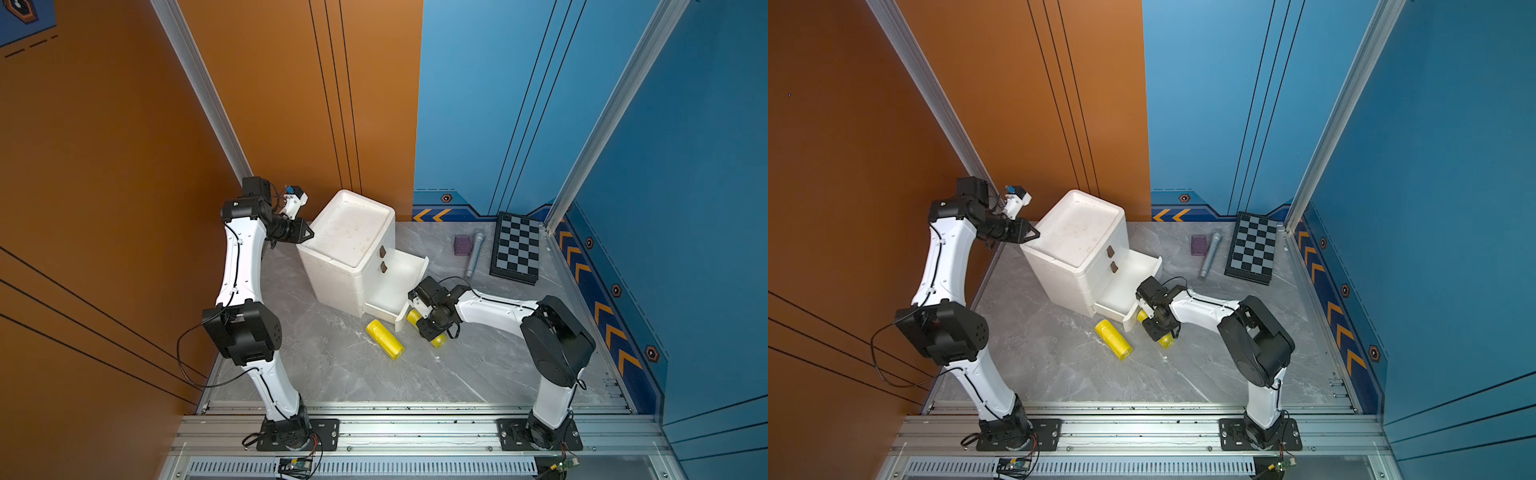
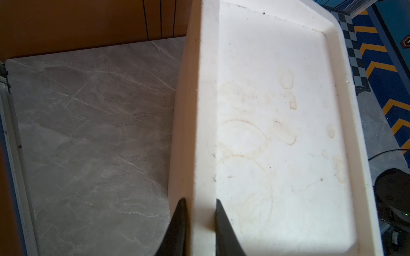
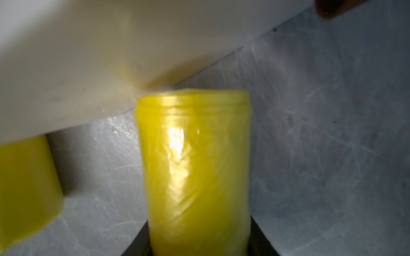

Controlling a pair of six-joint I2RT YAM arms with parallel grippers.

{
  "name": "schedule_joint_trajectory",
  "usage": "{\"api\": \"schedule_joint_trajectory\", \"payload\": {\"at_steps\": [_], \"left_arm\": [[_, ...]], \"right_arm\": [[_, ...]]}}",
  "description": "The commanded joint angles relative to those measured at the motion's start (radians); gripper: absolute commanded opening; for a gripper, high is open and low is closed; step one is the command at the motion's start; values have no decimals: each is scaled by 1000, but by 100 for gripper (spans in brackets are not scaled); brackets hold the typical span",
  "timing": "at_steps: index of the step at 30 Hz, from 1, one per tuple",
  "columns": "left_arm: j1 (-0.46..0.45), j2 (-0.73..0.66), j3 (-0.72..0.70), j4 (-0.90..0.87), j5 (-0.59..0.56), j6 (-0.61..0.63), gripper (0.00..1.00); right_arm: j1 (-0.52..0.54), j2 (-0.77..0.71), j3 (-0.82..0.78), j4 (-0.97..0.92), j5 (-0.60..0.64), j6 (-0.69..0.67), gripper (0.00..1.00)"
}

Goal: Sort the rolls of trash bags by color and place them into the drawer
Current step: Pick up the roll of trash bags from the center of the board, then place the roll of trash bags in the drawer.

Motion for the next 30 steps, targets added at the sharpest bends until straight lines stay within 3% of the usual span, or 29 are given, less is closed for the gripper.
{"api": "schedule_joint_trajectory", "payload": {"at_steps": [1,8,15,19,23,26,30], "left_arm": [[9,-111,25,31,198,-83,0],[7,-99,31,31,205,-83,0],[9,-90,46,31,207,-81,0],[6,-87,50,30,209,-82,0],[1,-86,47,30,209,-84,0],[2,-91,47,30,208,-83,0],[5,-96,51,31,208,-78,0]], "right_arm": [[-10,-44,4,-39,24,16,34],[-30,-159,-49,-133,-75,53,29],[-162,-288,-23,-165,-301,178,29],[-205,-261,72,-102,-365,378,29],[-214,-172,135,114,-456,634,29],[-221,-93,176,290,-475,826,30],[-222,15,257,384,-461,986,33]]}}
